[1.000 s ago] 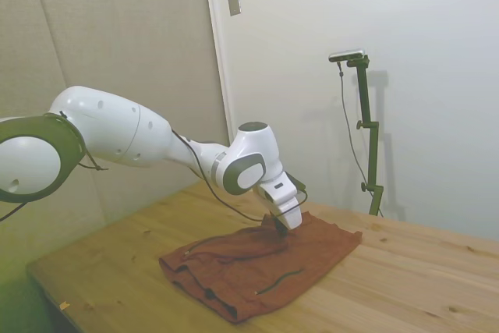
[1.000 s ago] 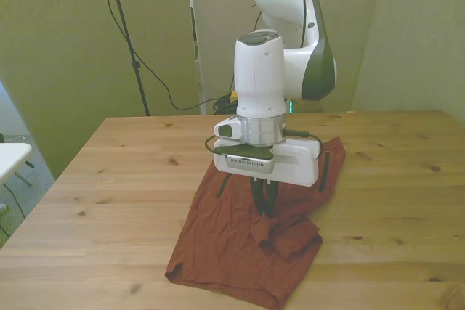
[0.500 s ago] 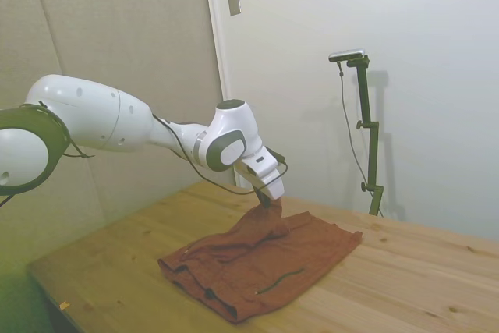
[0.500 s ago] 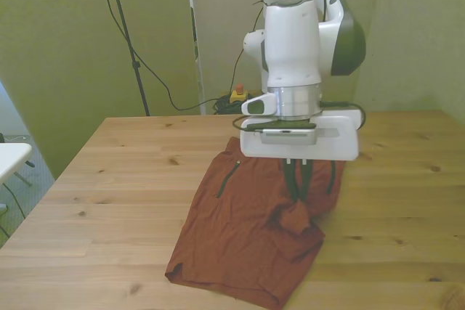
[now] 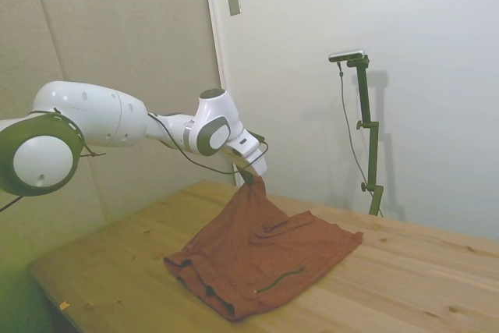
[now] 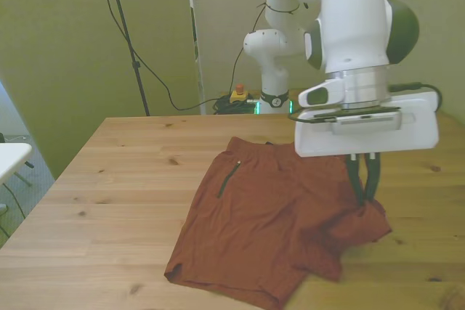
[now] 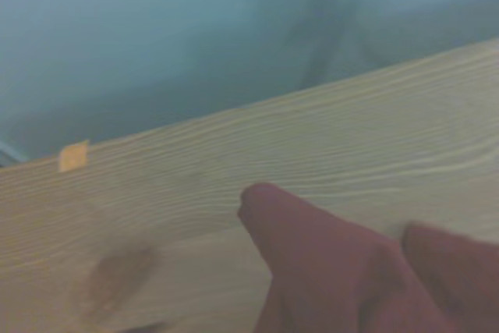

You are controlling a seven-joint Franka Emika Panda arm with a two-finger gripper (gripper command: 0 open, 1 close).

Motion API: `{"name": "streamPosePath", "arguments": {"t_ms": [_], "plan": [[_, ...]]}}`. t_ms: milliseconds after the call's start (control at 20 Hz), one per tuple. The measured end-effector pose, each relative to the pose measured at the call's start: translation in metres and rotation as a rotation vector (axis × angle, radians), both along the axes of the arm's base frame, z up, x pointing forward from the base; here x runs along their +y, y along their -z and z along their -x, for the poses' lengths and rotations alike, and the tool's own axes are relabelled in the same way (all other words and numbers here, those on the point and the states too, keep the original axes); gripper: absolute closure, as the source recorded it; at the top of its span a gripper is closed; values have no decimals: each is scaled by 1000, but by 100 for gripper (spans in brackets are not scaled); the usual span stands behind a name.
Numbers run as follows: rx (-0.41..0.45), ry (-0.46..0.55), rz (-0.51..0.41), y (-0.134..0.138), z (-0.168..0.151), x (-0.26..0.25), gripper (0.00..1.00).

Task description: Unfold the shorts

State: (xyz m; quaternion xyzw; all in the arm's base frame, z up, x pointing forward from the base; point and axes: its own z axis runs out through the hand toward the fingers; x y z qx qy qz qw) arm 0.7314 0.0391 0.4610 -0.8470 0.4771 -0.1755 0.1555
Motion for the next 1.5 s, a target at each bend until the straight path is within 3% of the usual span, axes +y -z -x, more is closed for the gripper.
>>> {"name": "streamPosePath", "arguments": {"t_ms": [300, 350, 700, 1150, 1500], "plan": [[21, -131, 23, 19, -3, 61, 100], [27, -150, 37, 24, -1, 68, 0], [33, -226, 86, 47, 5, 73, 0], [12, -222, 77, 28, 9, 57, 0], [27, -276, 39, -1, 52, 74, 0]]}}
